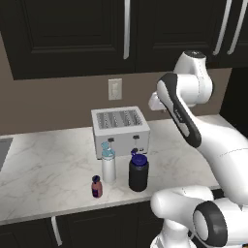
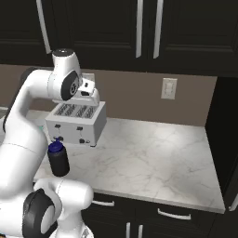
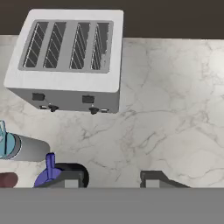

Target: Move the drinks to the dining counter.

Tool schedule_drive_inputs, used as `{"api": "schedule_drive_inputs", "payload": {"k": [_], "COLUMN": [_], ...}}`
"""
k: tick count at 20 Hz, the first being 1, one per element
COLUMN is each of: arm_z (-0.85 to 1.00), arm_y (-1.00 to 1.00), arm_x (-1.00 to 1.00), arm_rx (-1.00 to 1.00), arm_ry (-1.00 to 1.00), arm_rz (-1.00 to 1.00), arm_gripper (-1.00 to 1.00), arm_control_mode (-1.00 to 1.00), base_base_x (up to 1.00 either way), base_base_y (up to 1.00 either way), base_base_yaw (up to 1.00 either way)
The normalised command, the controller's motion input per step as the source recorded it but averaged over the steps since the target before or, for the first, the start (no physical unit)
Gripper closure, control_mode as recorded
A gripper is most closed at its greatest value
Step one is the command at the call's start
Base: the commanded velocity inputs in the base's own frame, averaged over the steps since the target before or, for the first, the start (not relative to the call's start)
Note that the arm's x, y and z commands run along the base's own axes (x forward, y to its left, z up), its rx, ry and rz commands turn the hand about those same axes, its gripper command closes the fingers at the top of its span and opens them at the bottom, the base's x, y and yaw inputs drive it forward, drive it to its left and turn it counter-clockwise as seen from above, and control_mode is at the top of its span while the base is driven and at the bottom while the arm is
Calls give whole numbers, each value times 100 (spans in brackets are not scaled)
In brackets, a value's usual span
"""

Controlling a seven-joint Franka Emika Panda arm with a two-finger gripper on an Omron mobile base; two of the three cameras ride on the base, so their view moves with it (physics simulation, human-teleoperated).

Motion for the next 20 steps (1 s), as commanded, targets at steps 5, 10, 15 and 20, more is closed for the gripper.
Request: {"api": "schedule_drive_inputs", "payload": {"k": [5, 10, 15, 20], "arm_z": [0, 0, 0, 0], "arm_y": [1, 6, 20, 43], "arm_x": [-28, -51, -51, -39], "arm_rx": [0, -5, -10, -13], "arm_ry": [-11, -15, -12, -2], "arm_rz": [0, 0, 0, 4], "arm_gripper": [-100, -100, -100, -100], "arm_control_mode": [-100, -100, -100, -100], "base_base_x": [0, 0, 0, 0], "base_base_y": [0, 0, 0, 0], "base_base_yaw": [0, 0, 0, 0]}}
